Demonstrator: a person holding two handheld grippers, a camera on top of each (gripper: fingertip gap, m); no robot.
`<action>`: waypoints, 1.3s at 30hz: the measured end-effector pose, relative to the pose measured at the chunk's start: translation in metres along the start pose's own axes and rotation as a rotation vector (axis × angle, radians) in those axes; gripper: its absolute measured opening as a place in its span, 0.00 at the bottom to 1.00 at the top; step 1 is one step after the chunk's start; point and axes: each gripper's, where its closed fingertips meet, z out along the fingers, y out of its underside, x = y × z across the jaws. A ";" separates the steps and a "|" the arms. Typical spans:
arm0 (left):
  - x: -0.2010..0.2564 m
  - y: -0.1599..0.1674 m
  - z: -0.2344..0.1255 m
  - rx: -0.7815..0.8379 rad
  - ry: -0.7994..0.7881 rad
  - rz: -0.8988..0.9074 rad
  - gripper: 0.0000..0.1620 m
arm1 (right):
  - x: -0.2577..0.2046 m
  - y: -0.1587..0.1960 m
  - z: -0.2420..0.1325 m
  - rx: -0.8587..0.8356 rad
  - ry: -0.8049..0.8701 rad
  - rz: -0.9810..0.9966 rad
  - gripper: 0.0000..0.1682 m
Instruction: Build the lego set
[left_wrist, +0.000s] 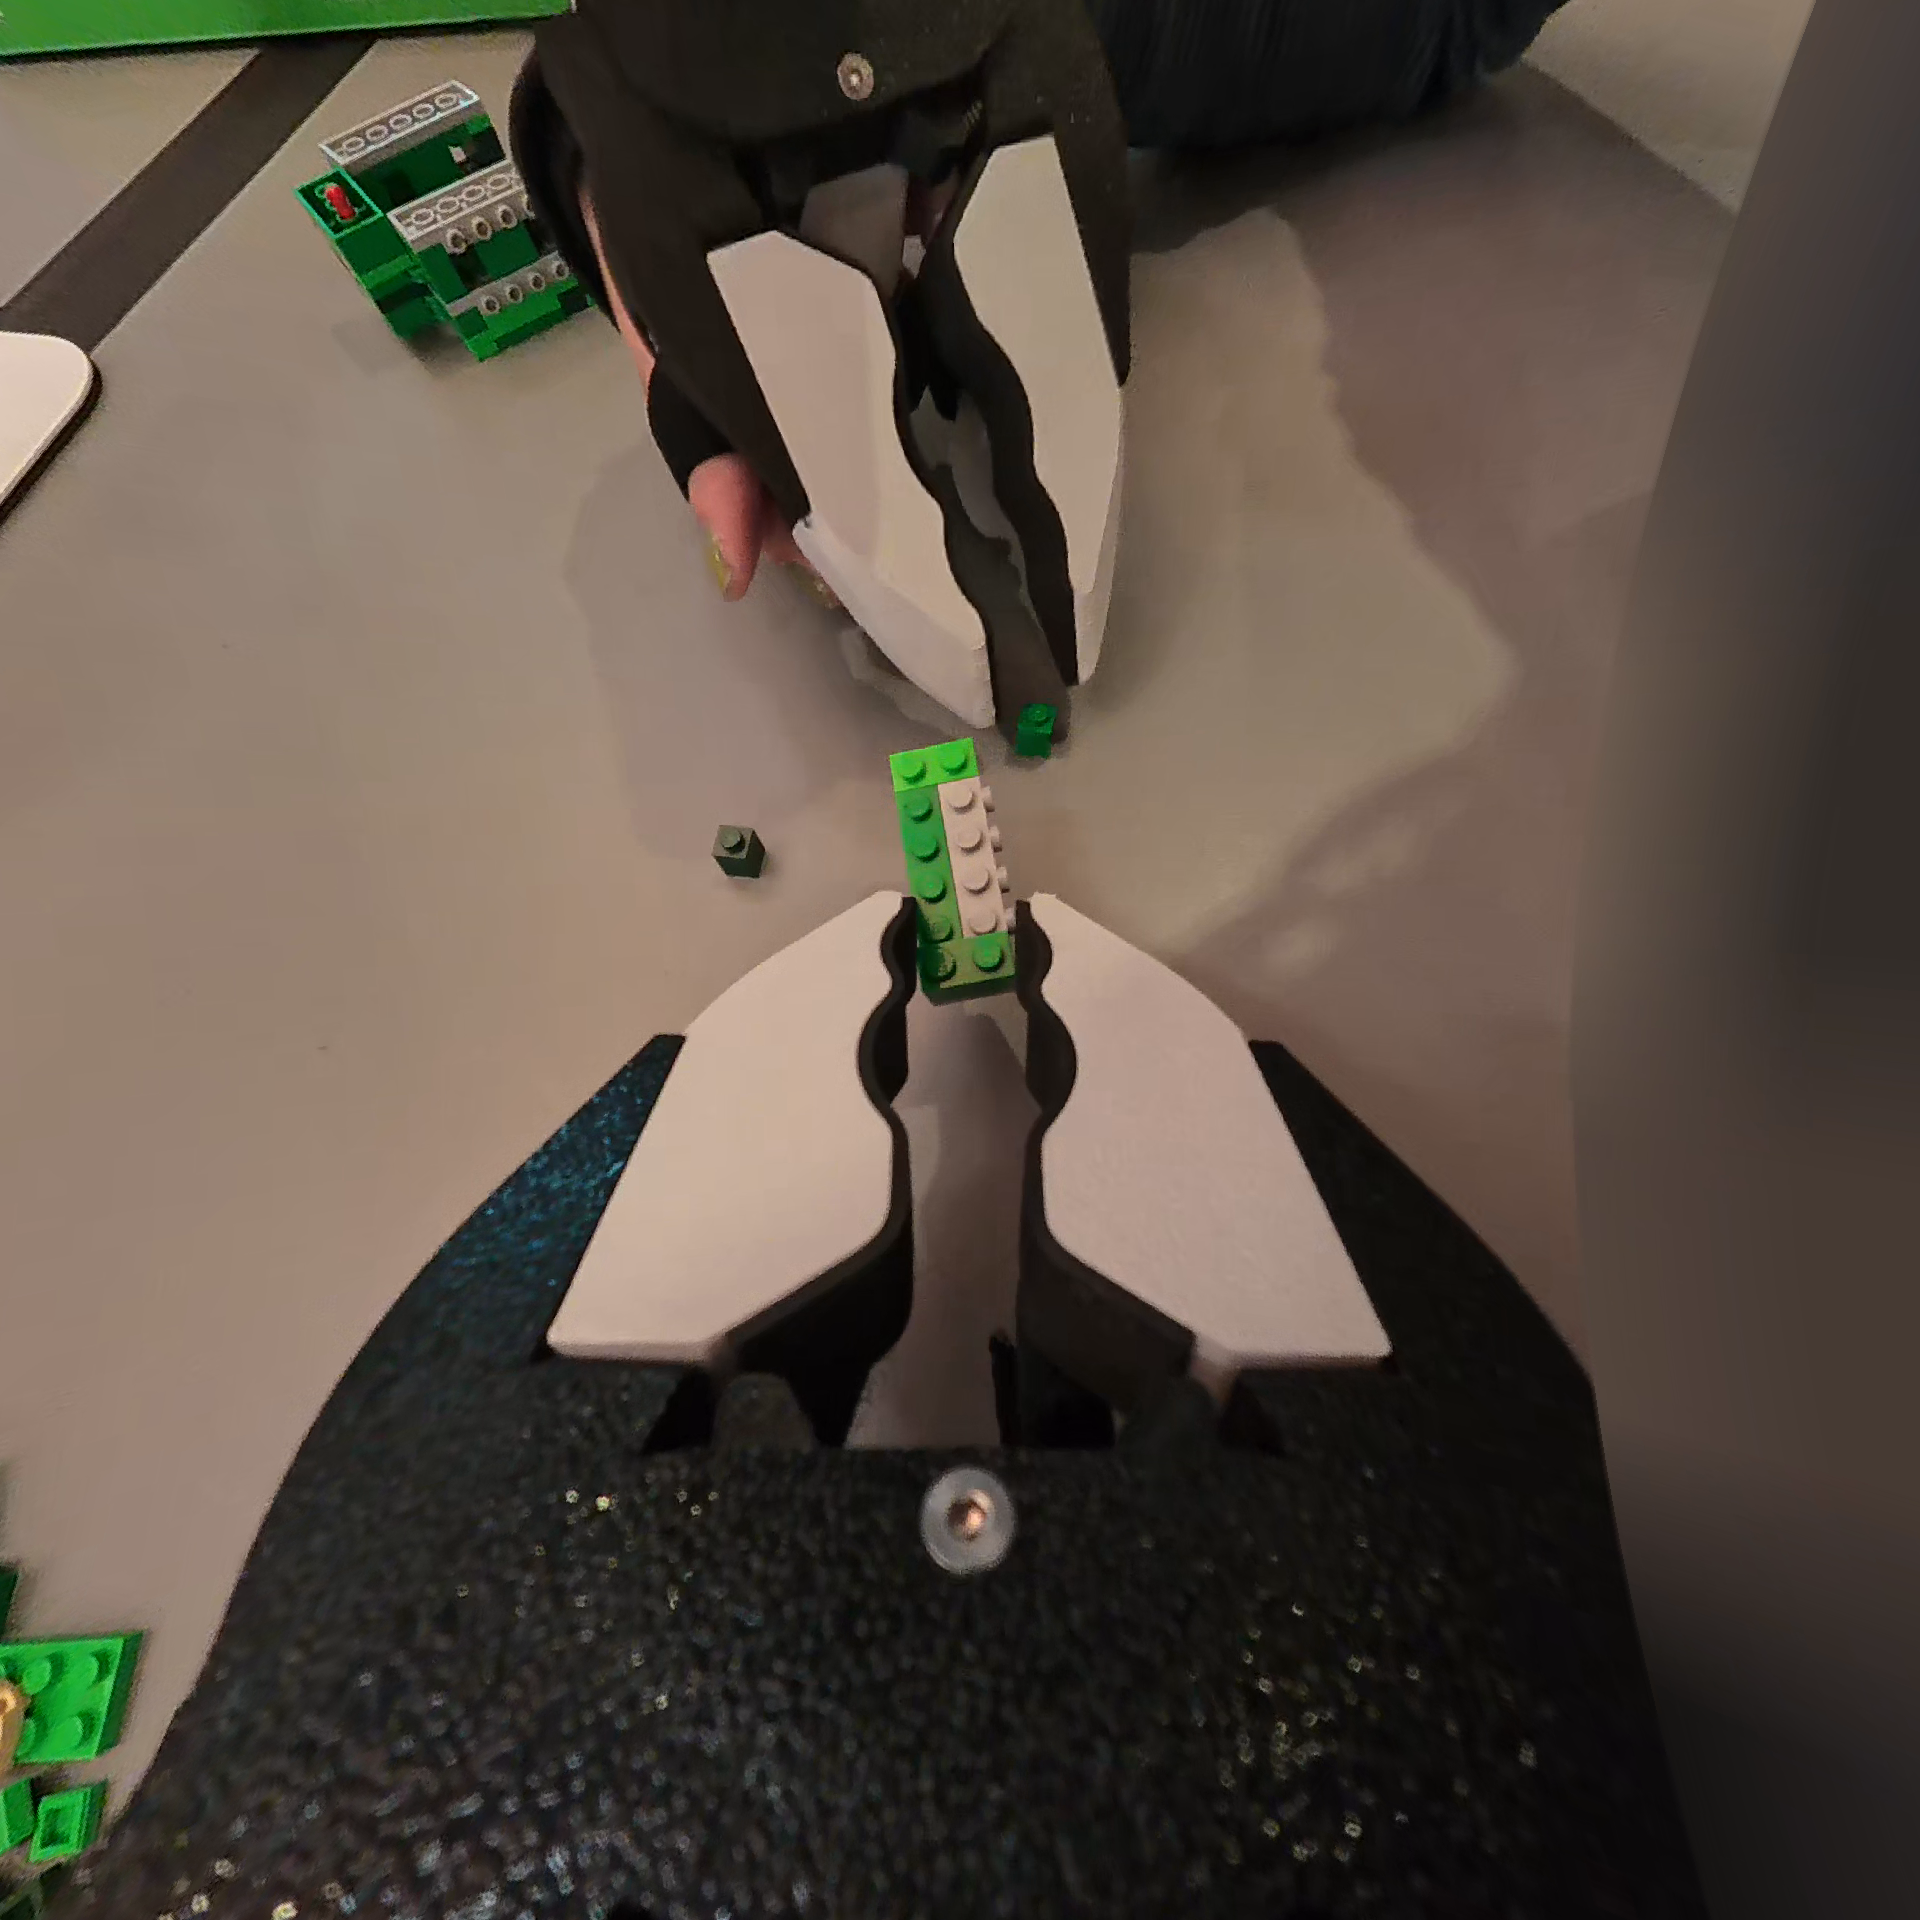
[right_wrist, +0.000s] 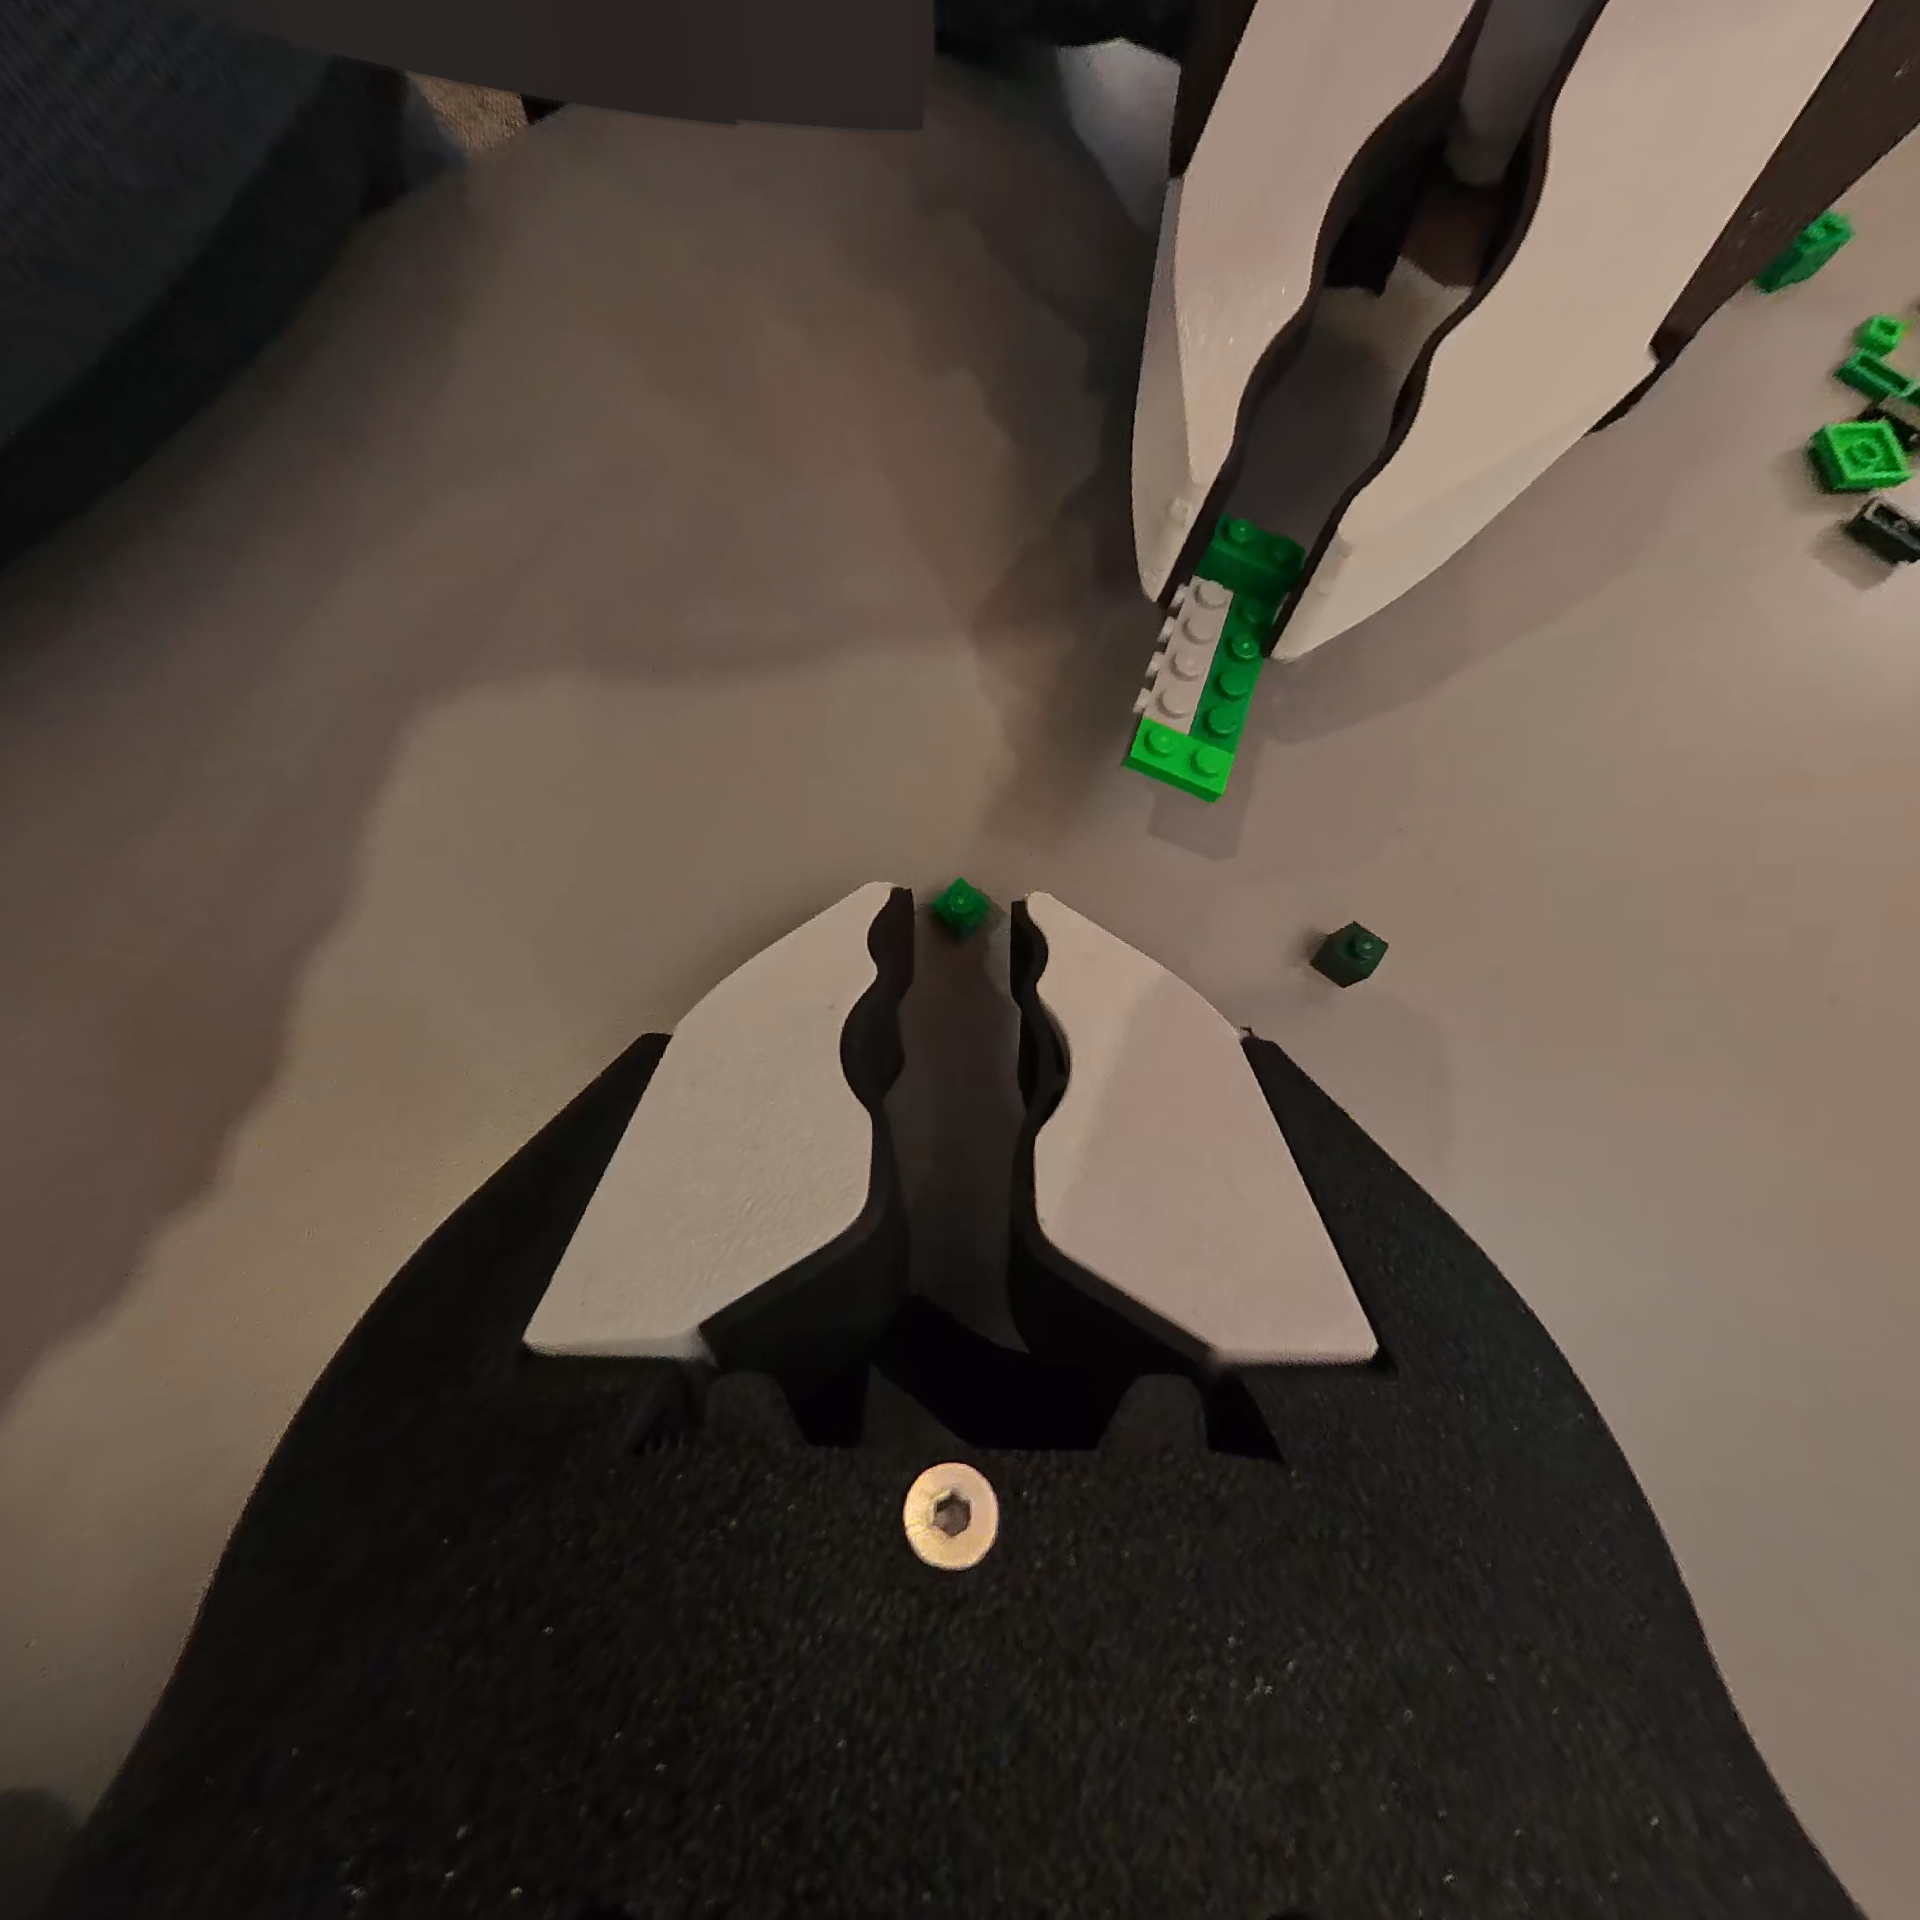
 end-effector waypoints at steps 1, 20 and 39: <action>0.000 0.000 0.000 -0.002 0.000 0.000 0.11 | 0.000 0.002 0.002 -0.018 -0.006 0.009 0.10; -0.004 0.008 0.006 -0.040 -0.013 -0.024 0.11 | 0.007 0.001 0.003 0.000 0.358 0.395 0.09; 0.015 -0.003 0.011 -0.007 0.071 0.047 0.11 | 0.010 -0.035 -0.011 0.007 0.415 0.271 0.04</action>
